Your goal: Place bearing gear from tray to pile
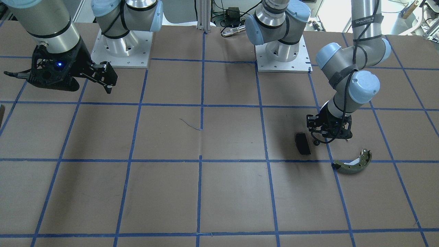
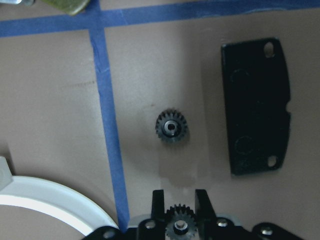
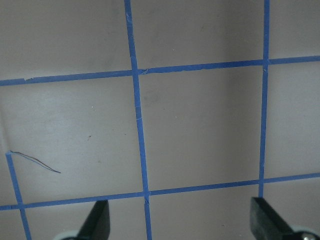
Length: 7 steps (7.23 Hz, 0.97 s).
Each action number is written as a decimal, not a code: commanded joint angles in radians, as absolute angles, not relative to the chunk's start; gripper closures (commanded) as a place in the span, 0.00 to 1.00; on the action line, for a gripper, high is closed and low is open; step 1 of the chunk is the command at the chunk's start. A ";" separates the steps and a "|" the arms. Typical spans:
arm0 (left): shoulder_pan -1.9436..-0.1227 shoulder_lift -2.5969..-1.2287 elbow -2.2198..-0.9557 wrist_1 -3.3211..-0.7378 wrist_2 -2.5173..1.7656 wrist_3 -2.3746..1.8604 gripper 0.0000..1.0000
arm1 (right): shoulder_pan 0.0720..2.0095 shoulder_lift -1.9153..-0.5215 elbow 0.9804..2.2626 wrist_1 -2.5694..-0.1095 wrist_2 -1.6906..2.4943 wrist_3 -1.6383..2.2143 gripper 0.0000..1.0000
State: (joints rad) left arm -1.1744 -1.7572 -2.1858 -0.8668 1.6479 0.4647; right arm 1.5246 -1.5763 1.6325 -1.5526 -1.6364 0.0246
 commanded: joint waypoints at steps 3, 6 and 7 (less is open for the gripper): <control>-1.207 -1.668 -2.114 -1.007 1.593 0.425 0.00 | 1.525 -1.581 1.632 -1.555 -1.631 0.023 0.00; -1.403 -1.621 -1.796 -1.401 1.555 0.183 0.00 | 1.523 -1.583 1.623 -1.560 -1.632 0.025 0.00; -1.470 -1.612 -1.687 -1.513 1.552 0.082 0.00 | 1.522 -1.591 1.620 -1.557 -1.632 0.025 0.00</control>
State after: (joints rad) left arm -1.3872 -1.6228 -1.8206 -1.3741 1.5566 0.1920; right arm 1.5234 -1.5843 1.6247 -1.5600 -1.6316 0.0244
